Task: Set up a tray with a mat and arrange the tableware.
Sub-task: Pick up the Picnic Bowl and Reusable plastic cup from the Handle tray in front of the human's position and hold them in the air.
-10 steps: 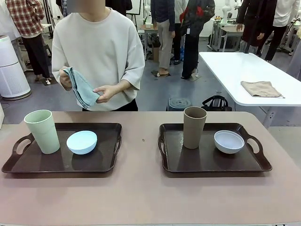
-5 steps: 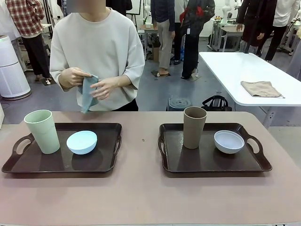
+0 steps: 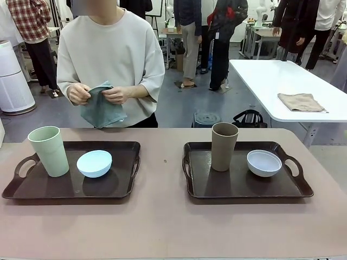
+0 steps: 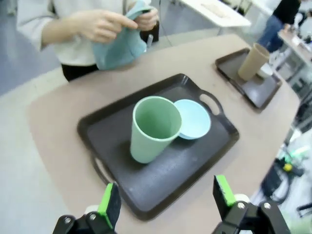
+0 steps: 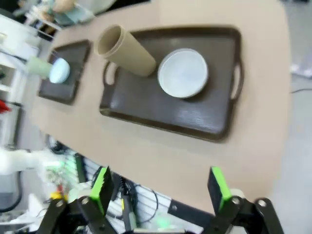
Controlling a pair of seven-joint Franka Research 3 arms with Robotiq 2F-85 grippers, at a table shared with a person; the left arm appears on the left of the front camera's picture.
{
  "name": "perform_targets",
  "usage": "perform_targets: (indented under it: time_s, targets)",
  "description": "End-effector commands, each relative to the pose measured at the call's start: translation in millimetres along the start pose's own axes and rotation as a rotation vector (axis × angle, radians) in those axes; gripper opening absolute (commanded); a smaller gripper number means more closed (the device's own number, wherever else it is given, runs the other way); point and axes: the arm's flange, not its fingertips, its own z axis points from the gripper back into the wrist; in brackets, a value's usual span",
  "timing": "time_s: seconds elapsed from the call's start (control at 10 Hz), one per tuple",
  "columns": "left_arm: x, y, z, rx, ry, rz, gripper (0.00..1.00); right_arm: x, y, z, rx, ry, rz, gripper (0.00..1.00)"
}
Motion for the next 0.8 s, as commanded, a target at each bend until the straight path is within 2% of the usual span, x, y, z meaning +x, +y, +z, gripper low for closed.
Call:
perform_targets:
  time_s: [0.0,0.2,0.4,0.6,0.7]
  targets:
    - [6,22,-15,0.046,-0.004,-0.156,1.0,51,71,-20,-0.096,0.109,0.06,1.0]
    - [9,33,-16,0.066,0.04,-0.294,1.0,88,162,-46,-0.184,0.183,0.103,1.0]
    - [11,41,-24,0.075,0.072,-0.386,1.0,122,244,-97,-0.278,0.221,0.062,1.0]
    - [20,23,-35,0.07,0.08,-0.439,1.0,139,298,-160,-0.38,0.208,-0.005,1.0]
    - [17,28,-32,0.07,0.08,-0.456,1.0,140,318,-189,-0.402,0.214,-0.034,1.0]
